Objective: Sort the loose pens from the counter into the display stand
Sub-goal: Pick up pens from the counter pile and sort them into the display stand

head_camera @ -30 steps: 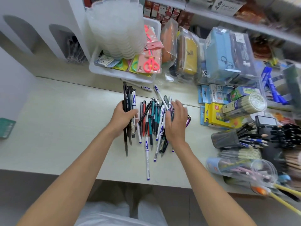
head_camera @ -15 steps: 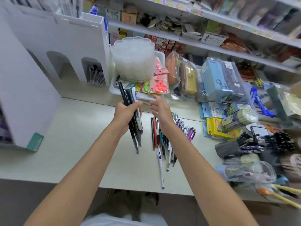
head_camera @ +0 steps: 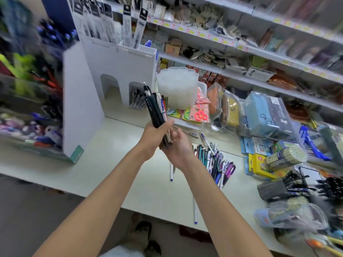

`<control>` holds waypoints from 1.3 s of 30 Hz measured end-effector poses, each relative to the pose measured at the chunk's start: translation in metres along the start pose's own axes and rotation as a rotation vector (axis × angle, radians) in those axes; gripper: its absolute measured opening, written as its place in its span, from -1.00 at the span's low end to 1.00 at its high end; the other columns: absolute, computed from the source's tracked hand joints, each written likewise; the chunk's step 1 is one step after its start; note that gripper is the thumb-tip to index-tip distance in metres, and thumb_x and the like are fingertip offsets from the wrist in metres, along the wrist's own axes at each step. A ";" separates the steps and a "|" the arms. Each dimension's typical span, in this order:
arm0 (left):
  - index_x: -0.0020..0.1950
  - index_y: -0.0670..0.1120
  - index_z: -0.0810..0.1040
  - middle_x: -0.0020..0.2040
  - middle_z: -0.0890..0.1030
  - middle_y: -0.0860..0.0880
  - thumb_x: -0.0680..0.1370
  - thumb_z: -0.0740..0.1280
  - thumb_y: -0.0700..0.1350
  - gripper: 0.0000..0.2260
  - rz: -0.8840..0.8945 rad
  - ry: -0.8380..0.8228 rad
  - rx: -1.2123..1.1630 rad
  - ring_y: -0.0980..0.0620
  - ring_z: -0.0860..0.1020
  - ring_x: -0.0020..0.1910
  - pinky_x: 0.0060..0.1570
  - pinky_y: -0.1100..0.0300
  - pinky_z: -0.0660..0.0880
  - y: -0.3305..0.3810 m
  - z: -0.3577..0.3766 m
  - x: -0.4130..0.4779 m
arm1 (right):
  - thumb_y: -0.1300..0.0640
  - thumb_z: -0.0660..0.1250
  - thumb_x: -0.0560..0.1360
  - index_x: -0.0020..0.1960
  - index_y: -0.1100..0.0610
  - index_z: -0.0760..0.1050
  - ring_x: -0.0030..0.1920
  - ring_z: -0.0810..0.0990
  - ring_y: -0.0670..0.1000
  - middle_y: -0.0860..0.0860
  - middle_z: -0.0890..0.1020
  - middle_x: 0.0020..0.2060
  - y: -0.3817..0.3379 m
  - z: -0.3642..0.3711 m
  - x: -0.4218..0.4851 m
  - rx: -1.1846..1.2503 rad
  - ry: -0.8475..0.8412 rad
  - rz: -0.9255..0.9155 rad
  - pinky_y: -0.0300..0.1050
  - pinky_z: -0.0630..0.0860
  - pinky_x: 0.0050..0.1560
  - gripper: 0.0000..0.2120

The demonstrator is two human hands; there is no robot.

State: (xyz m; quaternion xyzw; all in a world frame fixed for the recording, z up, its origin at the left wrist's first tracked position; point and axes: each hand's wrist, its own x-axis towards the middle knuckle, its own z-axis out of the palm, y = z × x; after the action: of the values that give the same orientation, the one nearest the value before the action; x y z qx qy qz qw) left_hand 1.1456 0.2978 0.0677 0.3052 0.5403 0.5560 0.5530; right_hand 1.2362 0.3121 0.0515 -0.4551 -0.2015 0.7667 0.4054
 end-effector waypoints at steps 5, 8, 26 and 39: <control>-0.05 -0.11 0.42 -0.32 0.42 -0.06 0.59 0.35 -0.11 -0.86 -0.037 -0.184 0.050 0.02 0.42 -0.42 -0.37 0.14 0.43 0.016 -0.059 -0.014 | -0.06 0.33 0.56 0.38 0.06 0.39 0.18 0.57 0.00 -0.01 0.58 0.16 -0.029 0.031 -0.019 -0.678 -0.117 -0.446 -0.11 0.52 0.16 -0.56; -0.03 -0.15 0.41 -0.34 0.42 -0.04 0.58 0.37 -0.13 -0.84 -0.022 -0.272 0.145 0.00 0.43 -0.41 -0.35 0.15 0.42 0.037 -0.086 -0.020 | 0.01 0.47 0.48 0.32 0.03 0.44 0.06 0.62 -0.08 -0.06 0.62 0.05 -0.032 0.071 -0.027 -0.950 -0.161 -0.620 -0.19 0.59 0.04 -0.54; 0.11 -0.13 0.54 -0.13 0.70 -0.17 0.49 0.42 -0.28 -0.78 0.040 -0.600 0.207 -0.06 0.64 -0.26 -0.27 0.10 0.59 0.192 -0.380 0.025 | 0.12 0.47 0.48 0.08 -0.09 0.55 -0.22 0.54 -0.15 -0.11 0.54 -0.28 0.059 0.354 -0.004 -0.830 -0.046 -0.751 -0.24 0.46 -0.08 -0.77; 0.27 -0.19 0.54 0.10 0.67 -0.19 0.46 0.45 -0.24 -0.62 -0.020 -0.698 0.056 -0.01 0.63 -0.17 -0.22 0.20 0.56 0.213 -0.479 0.026 | 0.19 0.42 0.52 0.05 0.08 0.65 -0.29 0.53 -0.12 -0.09 0.46 -0.40 0.105 0.428 -0.002 -0.711 -0.026 -0.657 -0.23 0.53 -0.13 -0.88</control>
State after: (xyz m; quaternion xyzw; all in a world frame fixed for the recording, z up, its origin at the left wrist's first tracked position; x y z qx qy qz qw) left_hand 0.6306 0.2374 0.1504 0.4867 0.3368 0.3978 0.7010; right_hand 0.8221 0.2746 0.1977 -0.4681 -0.5892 0.4875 0.4429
